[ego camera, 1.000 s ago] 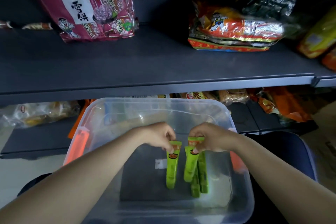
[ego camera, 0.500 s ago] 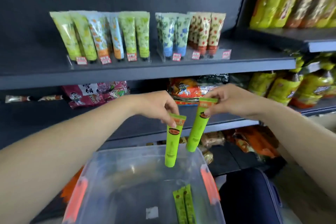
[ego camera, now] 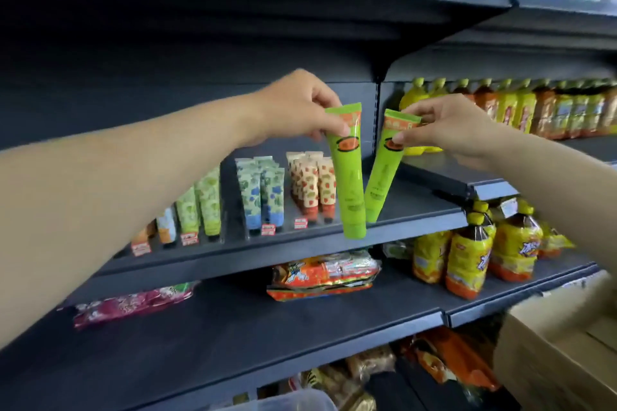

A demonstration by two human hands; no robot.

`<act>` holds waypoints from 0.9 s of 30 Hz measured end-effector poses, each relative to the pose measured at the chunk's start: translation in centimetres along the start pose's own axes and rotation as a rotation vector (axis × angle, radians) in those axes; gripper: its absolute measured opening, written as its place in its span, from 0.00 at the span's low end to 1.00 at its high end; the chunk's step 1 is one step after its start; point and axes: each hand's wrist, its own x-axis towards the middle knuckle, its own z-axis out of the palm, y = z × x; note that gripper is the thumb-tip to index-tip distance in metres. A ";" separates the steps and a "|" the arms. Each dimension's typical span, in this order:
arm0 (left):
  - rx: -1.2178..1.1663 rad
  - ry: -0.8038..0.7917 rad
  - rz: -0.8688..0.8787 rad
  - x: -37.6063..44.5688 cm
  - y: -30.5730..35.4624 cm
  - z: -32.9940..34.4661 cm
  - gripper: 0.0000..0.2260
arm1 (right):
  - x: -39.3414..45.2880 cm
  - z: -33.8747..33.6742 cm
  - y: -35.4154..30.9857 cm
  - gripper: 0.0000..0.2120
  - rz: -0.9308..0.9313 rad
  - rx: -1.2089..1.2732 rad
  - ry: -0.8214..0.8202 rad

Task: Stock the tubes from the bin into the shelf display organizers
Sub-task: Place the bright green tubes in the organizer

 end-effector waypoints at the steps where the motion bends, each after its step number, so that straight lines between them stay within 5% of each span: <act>1: 0.000 0.051 -0.003 1.2 0.5 -0.3 0.02 | 0.7 -0.4 0.1 0.10 -0.003 0.001 0.042; 14: 0.080 0.113 -0.094 12.6 -0.9 -1.5 0.06 | 12.9 0.7 7.0 0.14 0.064 0.160 0.206; 27: 0.227 -0.015 -0.153 15.7 -4.8 0.3 0.05 | 19.4 6.0 11.0 0.10 0.021 0.454 -0.077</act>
